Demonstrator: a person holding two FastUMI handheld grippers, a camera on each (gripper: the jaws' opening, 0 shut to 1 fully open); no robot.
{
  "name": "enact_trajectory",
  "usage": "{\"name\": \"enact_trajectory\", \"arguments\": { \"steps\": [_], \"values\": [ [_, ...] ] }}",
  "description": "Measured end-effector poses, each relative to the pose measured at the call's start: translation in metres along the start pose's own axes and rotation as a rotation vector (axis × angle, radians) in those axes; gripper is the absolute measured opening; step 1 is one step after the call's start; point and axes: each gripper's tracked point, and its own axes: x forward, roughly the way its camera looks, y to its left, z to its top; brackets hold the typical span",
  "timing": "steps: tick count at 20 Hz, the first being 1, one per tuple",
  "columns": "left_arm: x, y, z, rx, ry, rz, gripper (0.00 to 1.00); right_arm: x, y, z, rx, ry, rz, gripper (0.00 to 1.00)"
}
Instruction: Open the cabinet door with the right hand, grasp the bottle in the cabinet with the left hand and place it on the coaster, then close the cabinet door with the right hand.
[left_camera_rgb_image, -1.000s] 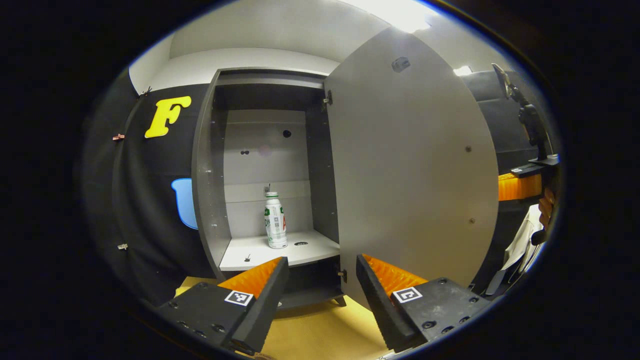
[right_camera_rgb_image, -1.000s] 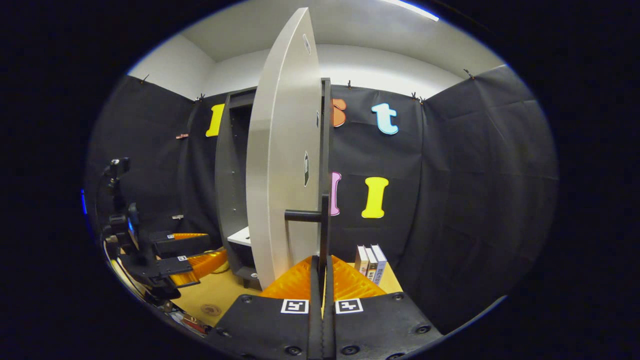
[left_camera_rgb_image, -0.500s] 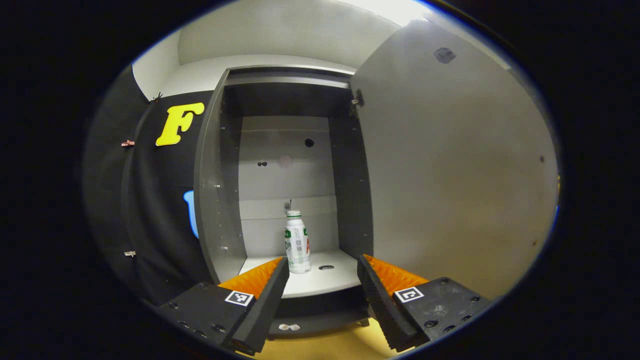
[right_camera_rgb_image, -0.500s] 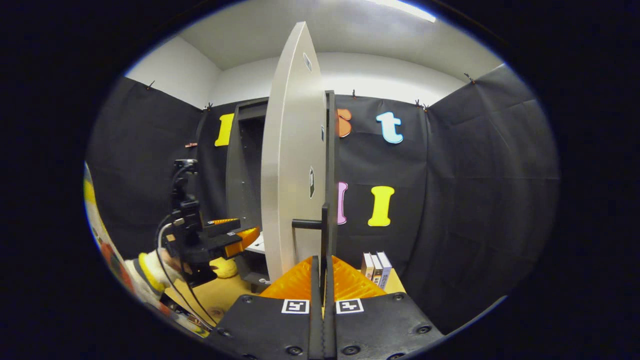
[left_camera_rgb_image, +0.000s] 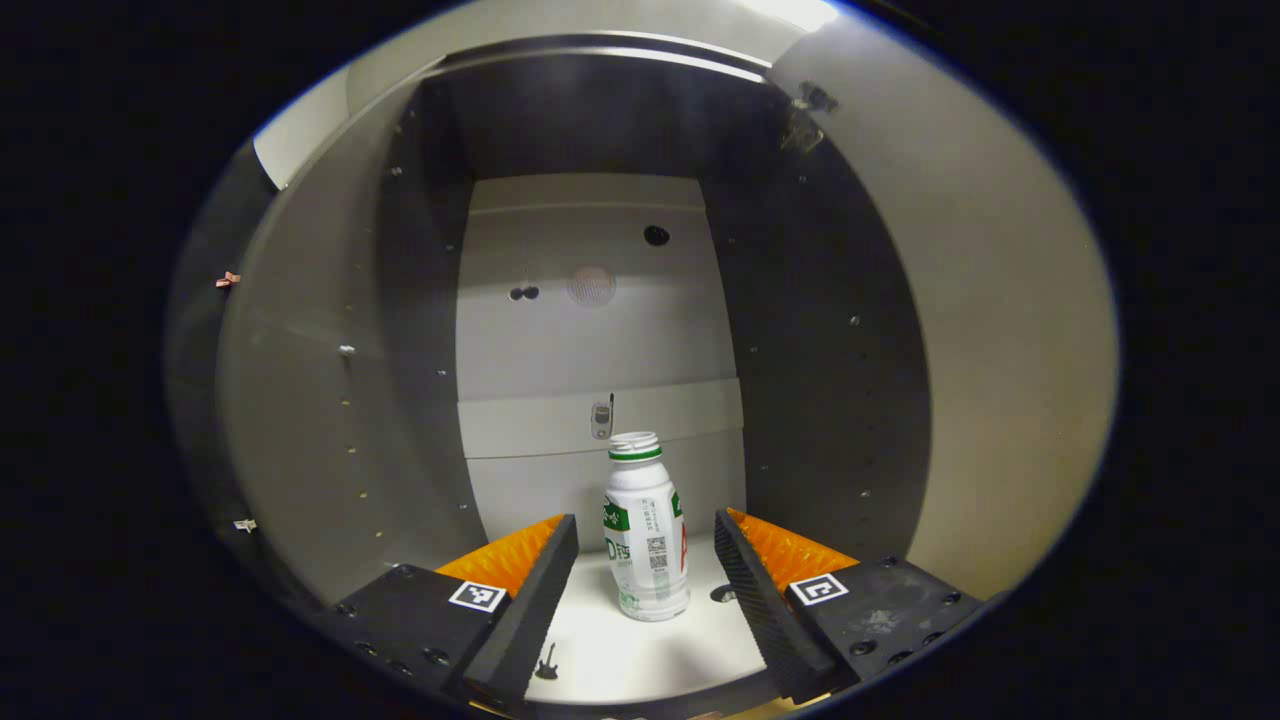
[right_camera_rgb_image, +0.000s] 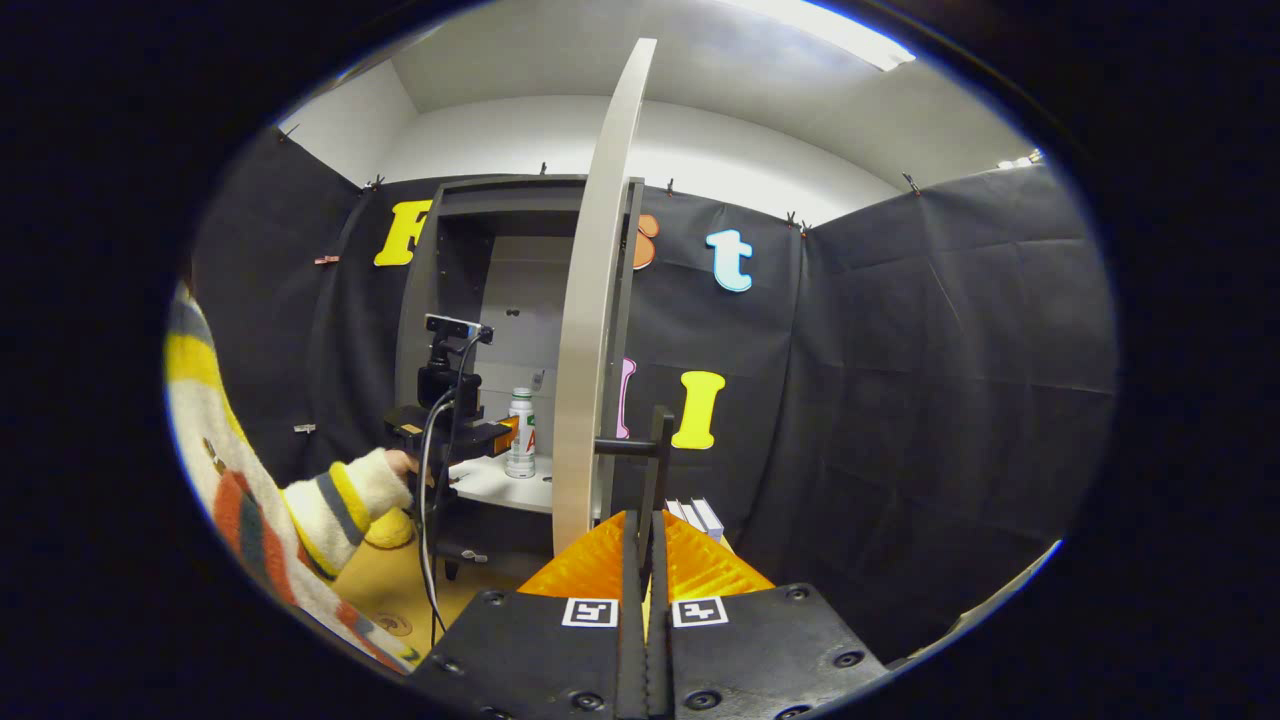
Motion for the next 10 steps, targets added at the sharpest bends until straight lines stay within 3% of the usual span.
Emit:
{"name": "enact_trajectory", "arguments": {
  "steps": [10],
  "values": [
    [0.079, -0.001, -0.042, -0.005, 0.074, -0.054, 0.87, 0.001, -0.013, -0.006, -0.006, 0.049, -0.125, 0.05]
  ]
}}
